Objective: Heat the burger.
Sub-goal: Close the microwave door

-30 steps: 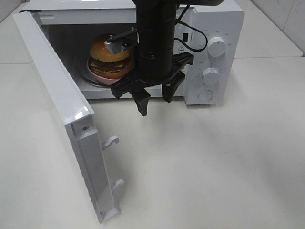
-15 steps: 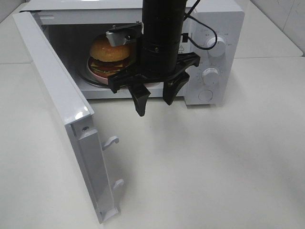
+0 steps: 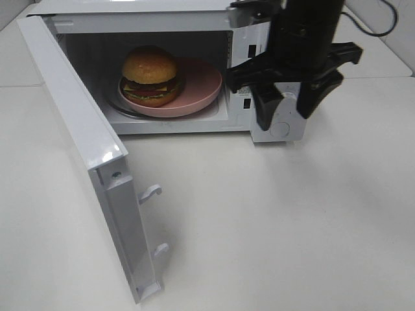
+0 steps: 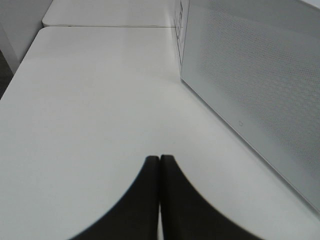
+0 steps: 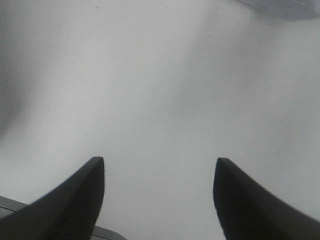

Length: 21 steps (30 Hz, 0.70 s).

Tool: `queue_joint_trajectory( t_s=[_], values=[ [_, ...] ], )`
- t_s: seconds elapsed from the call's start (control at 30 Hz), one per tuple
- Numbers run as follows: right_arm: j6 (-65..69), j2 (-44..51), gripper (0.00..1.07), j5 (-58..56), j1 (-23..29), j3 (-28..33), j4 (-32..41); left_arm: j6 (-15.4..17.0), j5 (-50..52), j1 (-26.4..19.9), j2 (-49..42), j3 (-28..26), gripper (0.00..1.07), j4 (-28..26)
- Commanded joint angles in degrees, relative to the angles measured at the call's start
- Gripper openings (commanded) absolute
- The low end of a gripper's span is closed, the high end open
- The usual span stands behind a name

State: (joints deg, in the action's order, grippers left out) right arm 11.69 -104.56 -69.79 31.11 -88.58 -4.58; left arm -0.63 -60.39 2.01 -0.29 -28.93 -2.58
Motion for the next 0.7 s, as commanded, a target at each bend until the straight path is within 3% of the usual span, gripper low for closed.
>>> queue_joint_trajectory(
  t_s=[0.03, 0.23, 0.3, 0.4, 0.7],
  values=[
    [0.6, 5.2, 0.60, -1.5, -5.6, 4.1, -0.3, 0.0, 0.8, -0.1, -1.1, 0.1, 0.00, -0.2],
    [0.6, 9.7, 0.60, -1.5, -11.5, 7.7, -0.4, 0.0, 0.8, -0.1, -1.1, 0.1, 0.00, -0.2],
    [0.6, 14.4, 0.60, -1.5, -17.4, 11.3, -0.5, 0.0, 0.8, -0.1, -1.1, 0.1, 0.00, -0.2],
    [0.8, 18.1, 0.60, -1.5, -21.0, 14.2, -0.9, 0.0, 0.8, -0.1, -1.1, 0.1, 0.00, -0.2],
    [2.2, 30.1, 0.60, -1.5, -23.1, 24.3, -3.4, -0.1, 0.8, -0.1, -1.1, 0.1, 0.00, -0.2]
  ],
)
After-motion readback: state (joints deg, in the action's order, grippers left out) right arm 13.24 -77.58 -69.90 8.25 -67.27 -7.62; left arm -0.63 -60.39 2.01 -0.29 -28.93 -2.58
